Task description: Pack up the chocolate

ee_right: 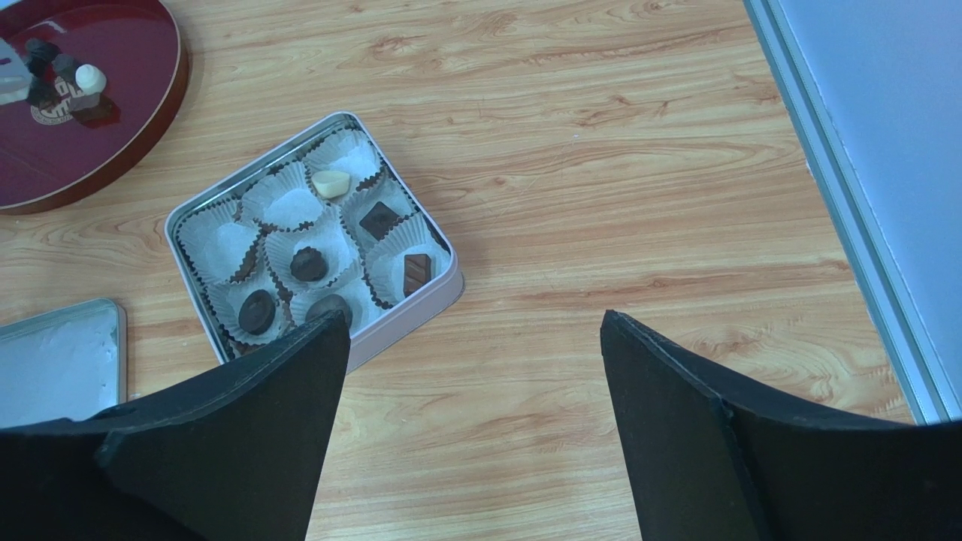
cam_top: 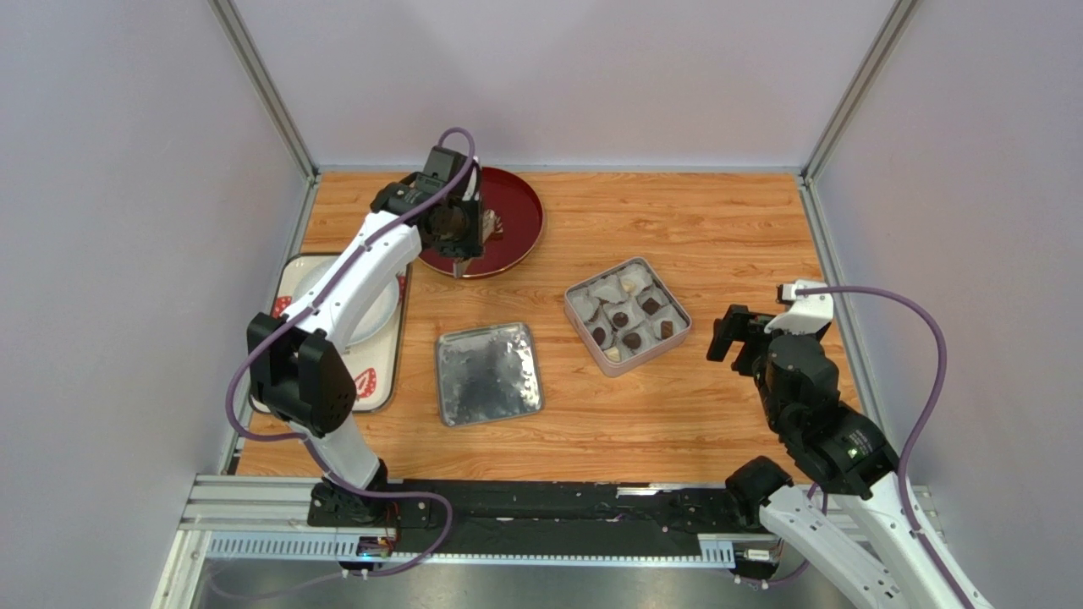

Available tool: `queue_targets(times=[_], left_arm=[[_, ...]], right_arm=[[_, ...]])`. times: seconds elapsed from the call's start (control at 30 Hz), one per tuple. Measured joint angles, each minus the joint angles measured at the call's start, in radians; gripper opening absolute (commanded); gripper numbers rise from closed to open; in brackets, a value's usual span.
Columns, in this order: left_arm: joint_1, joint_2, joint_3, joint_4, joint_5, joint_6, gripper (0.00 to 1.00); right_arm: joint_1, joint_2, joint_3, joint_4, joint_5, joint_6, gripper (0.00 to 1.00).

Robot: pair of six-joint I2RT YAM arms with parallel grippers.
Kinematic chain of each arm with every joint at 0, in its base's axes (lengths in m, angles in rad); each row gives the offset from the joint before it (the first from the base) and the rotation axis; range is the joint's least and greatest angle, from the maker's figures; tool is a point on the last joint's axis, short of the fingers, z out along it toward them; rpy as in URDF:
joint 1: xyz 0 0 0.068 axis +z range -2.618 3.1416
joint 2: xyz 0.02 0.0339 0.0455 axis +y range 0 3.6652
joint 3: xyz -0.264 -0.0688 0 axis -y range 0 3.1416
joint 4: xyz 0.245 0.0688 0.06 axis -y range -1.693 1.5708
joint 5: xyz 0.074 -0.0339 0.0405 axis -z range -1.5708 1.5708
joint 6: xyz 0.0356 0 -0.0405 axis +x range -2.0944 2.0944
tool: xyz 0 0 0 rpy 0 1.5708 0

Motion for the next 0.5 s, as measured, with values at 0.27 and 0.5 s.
queue_targets(times=[0.27,0.5], left_arm=[[-0.175,-0.031,-0.002,-0.001,0.033,0.04,0.3],[-0.289,-0.037,-0.011,-0.006,0.057,0.041,0.31]], right_arm=[[0.0,-0.002,0.0,0.0,0.0,0.0,0.86],[0.0,-0.002,0.0,0.0,0.0,0.0,0.86]])
